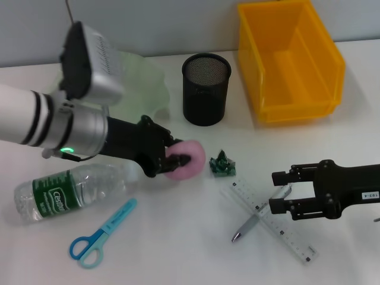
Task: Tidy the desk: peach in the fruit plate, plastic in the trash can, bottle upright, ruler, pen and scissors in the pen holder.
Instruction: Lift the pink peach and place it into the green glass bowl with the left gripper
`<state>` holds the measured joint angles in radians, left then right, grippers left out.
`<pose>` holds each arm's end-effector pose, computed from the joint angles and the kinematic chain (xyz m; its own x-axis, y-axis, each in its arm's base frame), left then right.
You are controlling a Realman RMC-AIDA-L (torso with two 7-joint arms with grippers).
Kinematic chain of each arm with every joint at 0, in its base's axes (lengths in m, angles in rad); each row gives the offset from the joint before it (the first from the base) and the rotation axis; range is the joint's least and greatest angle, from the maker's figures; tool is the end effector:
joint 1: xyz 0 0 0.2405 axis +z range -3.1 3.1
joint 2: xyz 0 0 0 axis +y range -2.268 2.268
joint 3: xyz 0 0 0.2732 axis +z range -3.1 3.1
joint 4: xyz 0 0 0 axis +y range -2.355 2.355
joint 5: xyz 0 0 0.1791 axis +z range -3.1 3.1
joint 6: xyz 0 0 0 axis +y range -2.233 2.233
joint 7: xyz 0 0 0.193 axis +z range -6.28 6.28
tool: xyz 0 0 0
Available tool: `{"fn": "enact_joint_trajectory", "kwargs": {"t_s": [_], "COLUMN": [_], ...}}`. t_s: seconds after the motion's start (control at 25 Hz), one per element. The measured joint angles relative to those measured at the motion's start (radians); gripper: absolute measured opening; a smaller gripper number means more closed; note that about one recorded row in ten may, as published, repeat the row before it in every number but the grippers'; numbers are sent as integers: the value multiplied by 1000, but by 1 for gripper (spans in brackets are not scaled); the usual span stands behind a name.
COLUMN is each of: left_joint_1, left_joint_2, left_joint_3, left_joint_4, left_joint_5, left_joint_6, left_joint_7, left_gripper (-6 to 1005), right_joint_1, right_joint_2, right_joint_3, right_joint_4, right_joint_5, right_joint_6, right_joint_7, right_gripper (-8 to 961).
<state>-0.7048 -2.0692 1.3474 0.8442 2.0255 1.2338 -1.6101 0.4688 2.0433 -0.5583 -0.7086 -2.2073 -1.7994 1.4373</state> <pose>-0.1784 0.3637 -0.1110 0.9943 0.0823 0.0673 0.0922 -0.9828 -0.1601 0.2663 0.2805 -0.0326 0.7813 -0.4587 -0.4233 -0.5044 -0.8635 0.0047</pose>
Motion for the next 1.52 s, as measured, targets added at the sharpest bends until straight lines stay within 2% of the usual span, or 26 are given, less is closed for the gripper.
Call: {"fn": "enact_joint_trajectory", "kwargs": {"t_s": [0.28, 0.48, 0.52, 0.56, 0.92, 1.12, 1.52], "left_joint_1": [49, 68, 73, 73, 66, 64, 63], "left_joint_2": [3, 2, 0, 0, -5, -4, -4], "left_joint_3": [-195, -269, -277, -277, -266, -240, -230], "left_joint_4": [3, -13, -24, -24, -143, -178, -219], "left_joint_5": [-145, -245, -277, -277, -346, -344, -342], "left_joint_6": [85, 42, -5, -5, -289, -379, -468], "left_joint_7": [50, 53, 53, 53, 54, 55, 55], "left_gripper": [255, 222, 216, 211, 145, 118, 88], "right_joint_1": [1, 2, 4, 4, 7, 7, 7], "right_joint_2": [0, 0, 0, 0, 0, 0, 0], "right_joint_3": [0, 0, 0, 0, -2, -2, -2], "right_joint_4": [-1, -2, -2, -2, -2, -2, 1], "right_joint_5": [0, -1, -5, -5, -12, -12, -12], "right_joint_6": [3, 5, 5, 5, 5, 5, 6], "right_joint_7": [0, 0, 0, 0, 0, 0, -3], "right_gripper": [704, 704, 704, 704, 704, 704, 704]}}
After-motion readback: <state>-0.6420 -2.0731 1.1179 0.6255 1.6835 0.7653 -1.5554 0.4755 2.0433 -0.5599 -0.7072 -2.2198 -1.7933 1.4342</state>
